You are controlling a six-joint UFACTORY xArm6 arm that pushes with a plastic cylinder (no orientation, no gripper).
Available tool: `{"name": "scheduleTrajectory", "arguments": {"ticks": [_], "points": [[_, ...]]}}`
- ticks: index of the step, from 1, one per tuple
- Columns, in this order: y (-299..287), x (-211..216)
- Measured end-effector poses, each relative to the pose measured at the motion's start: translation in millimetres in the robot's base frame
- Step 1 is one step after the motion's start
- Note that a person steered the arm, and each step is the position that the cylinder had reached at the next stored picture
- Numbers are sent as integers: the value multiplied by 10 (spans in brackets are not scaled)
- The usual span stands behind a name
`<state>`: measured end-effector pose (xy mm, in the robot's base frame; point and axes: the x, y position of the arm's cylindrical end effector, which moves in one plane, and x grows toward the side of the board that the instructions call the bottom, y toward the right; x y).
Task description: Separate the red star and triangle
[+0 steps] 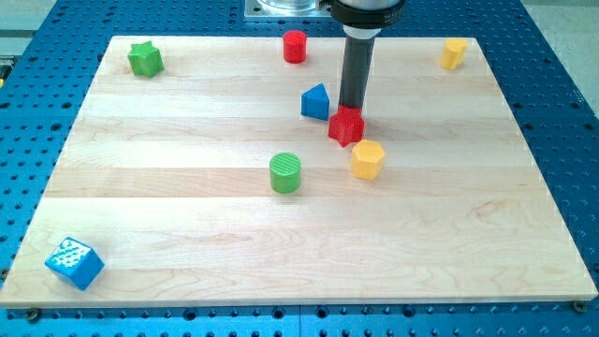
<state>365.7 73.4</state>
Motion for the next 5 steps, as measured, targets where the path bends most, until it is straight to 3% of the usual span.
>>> {"name": "scheduleTrajectory", "arguments": {"ticks": [2,5], "points": [[-48,75],[-181,682]]}}
